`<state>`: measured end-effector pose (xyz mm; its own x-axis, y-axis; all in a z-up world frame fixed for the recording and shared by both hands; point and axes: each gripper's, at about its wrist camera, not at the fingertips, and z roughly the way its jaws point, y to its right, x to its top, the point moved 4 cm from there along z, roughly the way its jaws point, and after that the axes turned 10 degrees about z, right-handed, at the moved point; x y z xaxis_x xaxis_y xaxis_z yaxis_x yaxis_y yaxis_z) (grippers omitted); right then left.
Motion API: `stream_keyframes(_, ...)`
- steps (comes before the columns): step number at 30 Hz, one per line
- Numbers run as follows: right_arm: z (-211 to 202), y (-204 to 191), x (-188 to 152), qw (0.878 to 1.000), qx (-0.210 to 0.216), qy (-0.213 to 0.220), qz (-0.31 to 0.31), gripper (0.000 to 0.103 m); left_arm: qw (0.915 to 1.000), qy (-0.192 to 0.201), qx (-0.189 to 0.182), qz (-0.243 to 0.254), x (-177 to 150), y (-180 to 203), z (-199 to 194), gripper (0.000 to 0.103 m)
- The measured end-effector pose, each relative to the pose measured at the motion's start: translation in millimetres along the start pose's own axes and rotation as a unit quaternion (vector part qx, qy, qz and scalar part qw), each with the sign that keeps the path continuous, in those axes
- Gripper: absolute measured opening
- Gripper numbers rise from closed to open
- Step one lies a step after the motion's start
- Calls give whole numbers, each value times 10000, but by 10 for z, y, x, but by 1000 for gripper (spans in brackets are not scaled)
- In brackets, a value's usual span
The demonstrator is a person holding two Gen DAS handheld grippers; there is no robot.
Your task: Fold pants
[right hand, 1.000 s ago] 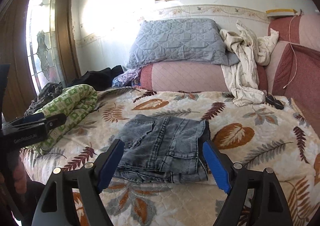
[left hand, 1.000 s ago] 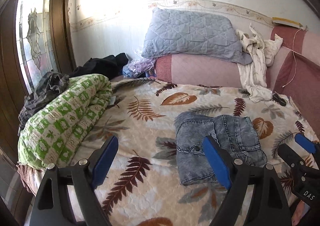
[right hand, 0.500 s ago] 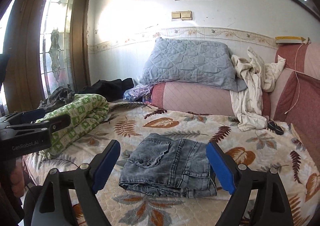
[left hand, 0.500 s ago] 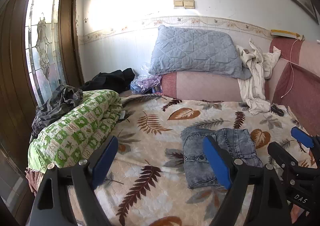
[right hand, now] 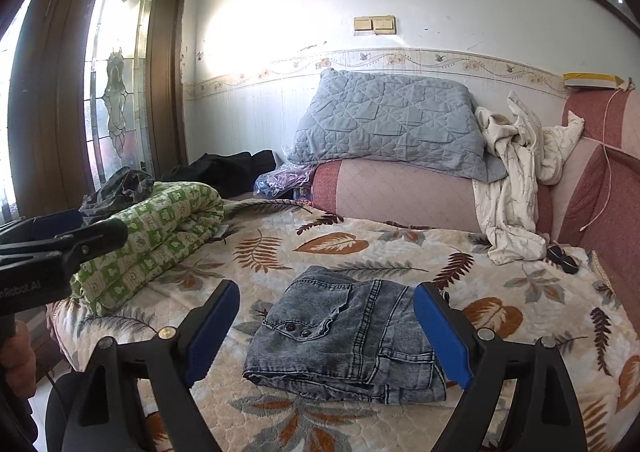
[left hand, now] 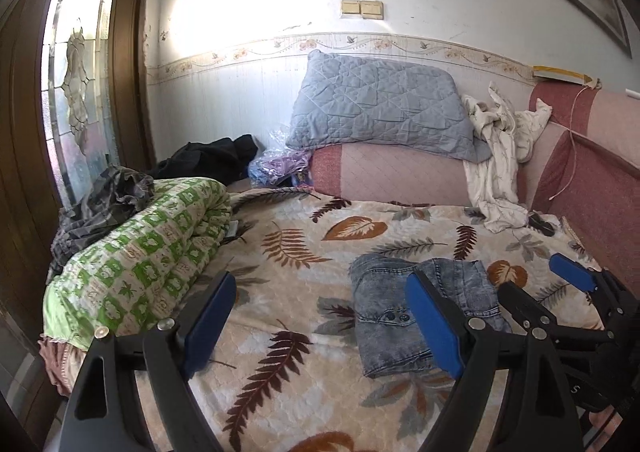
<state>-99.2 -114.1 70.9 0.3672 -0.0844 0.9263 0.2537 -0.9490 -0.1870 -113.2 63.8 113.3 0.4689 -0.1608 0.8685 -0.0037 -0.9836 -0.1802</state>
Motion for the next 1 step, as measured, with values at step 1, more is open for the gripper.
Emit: stream_keyframes(1,21,14,16,10000,-7,3,-6,91,10000,-13,-54,-8,-2,5,30,87)
